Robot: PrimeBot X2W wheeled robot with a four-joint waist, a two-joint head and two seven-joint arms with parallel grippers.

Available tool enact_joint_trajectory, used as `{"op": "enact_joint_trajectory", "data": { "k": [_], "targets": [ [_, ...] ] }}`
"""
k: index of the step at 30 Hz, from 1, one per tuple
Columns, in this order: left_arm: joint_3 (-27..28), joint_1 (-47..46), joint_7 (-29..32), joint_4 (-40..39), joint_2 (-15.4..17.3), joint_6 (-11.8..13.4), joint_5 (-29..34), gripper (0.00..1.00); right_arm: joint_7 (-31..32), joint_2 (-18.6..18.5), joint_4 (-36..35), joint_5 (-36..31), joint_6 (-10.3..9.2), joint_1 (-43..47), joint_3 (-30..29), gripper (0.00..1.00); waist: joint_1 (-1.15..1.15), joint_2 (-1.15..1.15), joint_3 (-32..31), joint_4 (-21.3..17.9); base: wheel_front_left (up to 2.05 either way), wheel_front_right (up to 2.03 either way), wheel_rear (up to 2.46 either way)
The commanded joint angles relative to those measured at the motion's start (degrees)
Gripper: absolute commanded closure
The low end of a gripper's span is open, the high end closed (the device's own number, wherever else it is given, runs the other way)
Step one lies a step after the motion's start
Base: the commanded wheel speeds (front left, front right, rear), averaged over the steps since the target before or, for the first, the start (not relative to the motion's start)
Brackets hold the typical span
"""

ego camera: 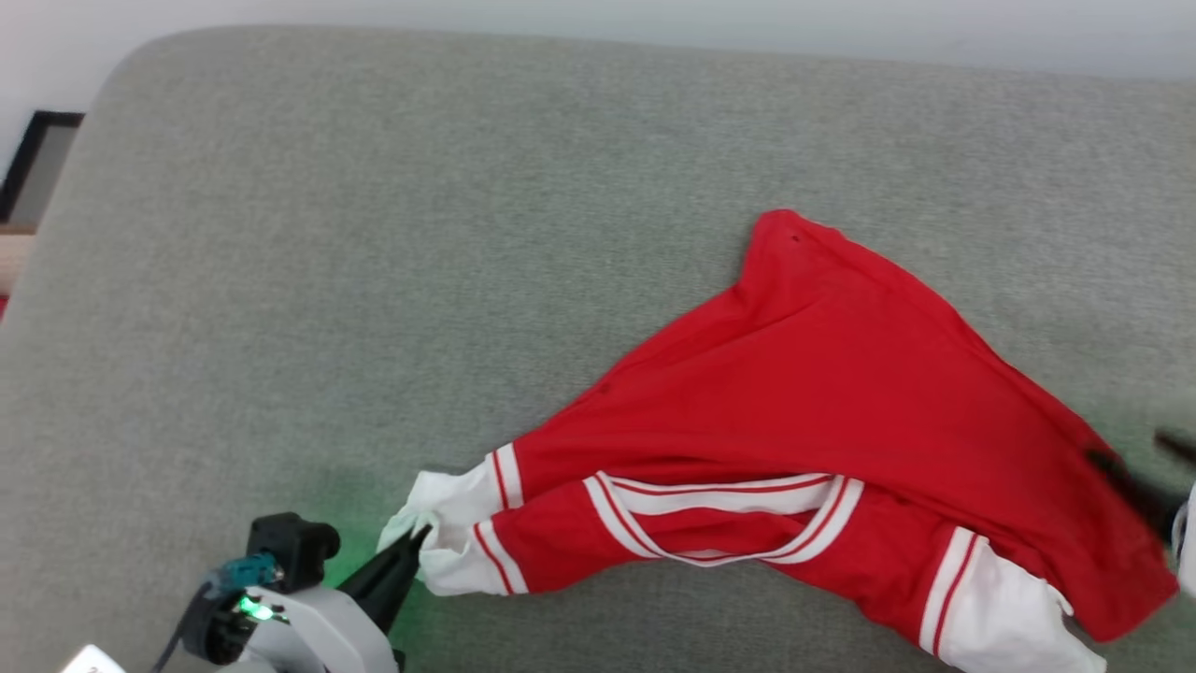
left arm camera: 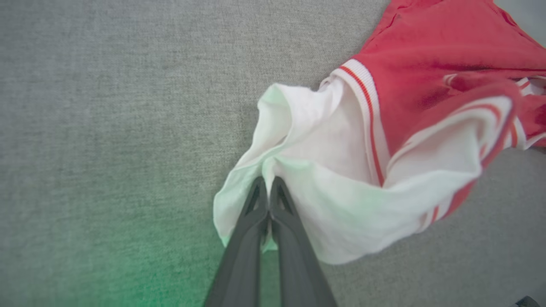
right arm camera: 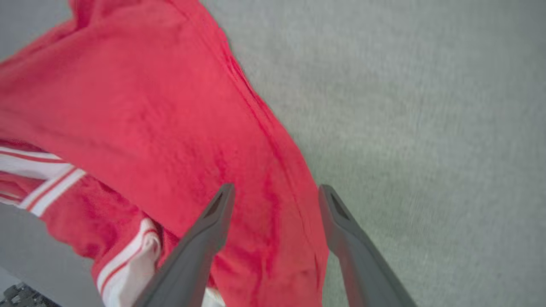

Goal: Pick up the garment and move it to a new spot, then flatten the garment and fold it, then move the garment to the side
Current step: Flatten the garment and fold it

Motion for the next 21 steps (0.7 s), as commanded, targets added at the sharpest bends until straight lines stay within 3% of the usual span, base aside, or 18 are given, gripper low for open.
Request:
{"op": "enact_joint_trajectory", "data": {
  "k": [1, 5, 8, 16, 21],
  "targets": [
    [-0.43, 0.28, 0.23, 0.16, -0.40, -0.31, 0.31, 1.00, -0.25, -0.09, -1.06, -0.41, -0.09, -1.19, -0.09, 0.00, 0.00, 0.00, 0.18, 0.99, 0.00, 0.00, 0.00],
    [-0.58, -0.65, 0.24, 0.29, -1.52, -0.65, 0.92, 1.00, -4.26, -1.84, -4.47, -0.88, -0.09, -7.08, 4.80, 0.00, 0.00, 0.00, 0.78, 2.98, 0.00, 0.00, 0.00],
    [-0.87, -1.20, 0.22, 0.57, -2.55, -1.10, 1.28, 1.00, -9.04, -3.28, -1.96, -2.50, -0.09, -12.81, 10.75, 0.00, 0.00, 0.00, 1.40, 4.80, 0.00, 0.00, 0.00],
    [-1.81, -3.94, 0.54, 2.49, -6.04, -3.09, 2.59, 1.00, -20.86, -4.78, 18.11, -4.38, -0.09, -31.84, 27.61, 0.00, 0.00, 0.00, 4.18, 9.98, 0.00, 0.00, 0.00],
    [-2.31, -5.57, 0.58, 4.50, -8.39, -4.48, 3.22, 1.00, -20.45, -4.03, 31.99, -0.95, -0.09, -41.39, 37.57, 0.00, 0.00, 0.00, 5.54, 12.80, 0.00, 0.00, 0.00]
  ]
}}
